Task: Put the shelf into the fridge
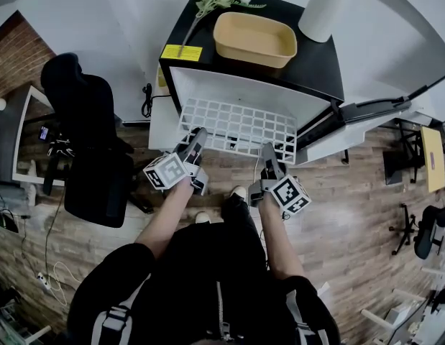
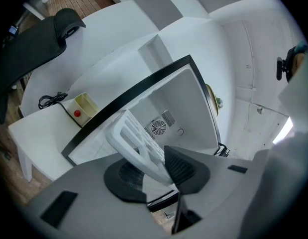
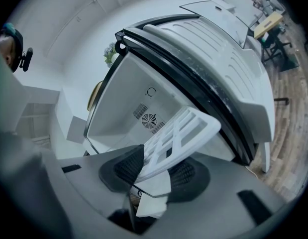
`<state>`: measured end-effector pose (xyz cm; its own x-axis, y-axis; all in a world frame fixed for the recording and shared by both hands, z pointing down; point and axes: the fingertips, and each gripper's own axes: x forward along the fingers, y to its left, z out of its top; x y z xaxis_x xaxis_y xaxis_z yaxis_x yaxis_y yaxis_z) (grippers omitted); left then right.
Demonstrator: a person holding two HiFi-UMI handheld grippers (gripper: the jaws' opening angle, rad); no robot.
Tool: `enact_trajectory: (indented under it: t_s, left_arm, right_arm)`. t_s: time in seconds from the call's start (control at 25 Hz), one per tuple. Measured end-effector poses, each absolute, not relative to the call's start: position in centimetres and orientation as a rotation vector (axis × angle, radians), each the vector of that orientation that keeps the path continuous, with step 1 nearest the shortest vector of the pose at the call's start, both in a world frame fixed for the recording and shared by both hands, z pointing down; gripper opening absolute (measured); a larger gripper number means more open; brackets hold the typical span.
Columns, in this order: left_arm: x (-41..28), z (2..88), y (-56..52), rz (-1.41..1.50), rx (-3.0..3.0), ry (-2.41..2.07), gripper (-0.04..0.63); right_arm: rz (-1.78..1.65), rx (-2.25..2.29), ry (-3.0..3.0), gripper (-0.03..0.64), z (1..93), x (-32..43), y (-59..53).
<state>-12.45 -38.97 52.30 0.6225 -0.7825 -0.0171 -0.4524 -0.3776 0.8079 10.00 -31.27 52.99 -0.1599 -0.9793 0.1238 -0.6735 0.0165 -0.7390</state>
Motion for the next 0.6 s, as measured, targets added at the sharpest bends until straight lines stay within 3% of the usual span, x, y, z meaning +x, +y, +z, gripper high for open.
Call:
enact_trajectory:
  t_s: [0.6]
  left_arm:
    - [-12.0,52.0,-40.6,-0.568,2.02,-1.008,0.124]
  right_arm:
    - [-0.934,-1.689,1.864,0.146,53.6,10.6,-33.1]
